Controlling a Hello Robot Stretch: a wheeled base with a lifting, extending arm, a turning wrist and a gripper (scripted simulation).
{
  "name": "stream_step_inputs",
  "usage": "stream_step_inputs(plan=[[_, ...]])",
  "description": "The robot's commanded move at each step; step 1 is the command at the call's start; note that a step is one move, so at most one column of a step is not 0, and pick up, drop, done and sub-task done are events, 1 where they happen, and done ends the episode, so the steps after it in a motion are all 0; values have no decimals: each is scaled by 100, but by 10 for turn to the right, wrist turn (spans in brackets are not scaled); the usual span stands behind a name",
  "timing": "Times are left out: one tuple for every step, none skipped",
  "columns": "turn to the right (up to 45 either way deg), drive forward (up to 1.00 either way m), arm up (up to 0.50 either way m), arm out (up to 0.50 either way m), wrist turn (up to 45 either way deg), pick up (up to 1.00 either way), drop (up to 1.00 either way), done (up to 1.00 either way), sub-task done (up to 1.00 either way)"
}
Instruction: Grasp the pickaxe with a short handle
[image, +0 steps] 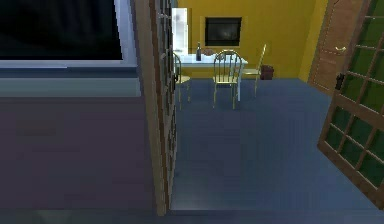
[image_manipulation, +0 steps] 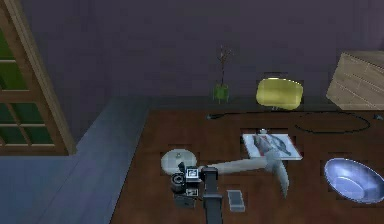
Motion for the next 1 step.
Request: stream_step_inputs(plan=[[0,0,10,0,0,0,0,0,0]])
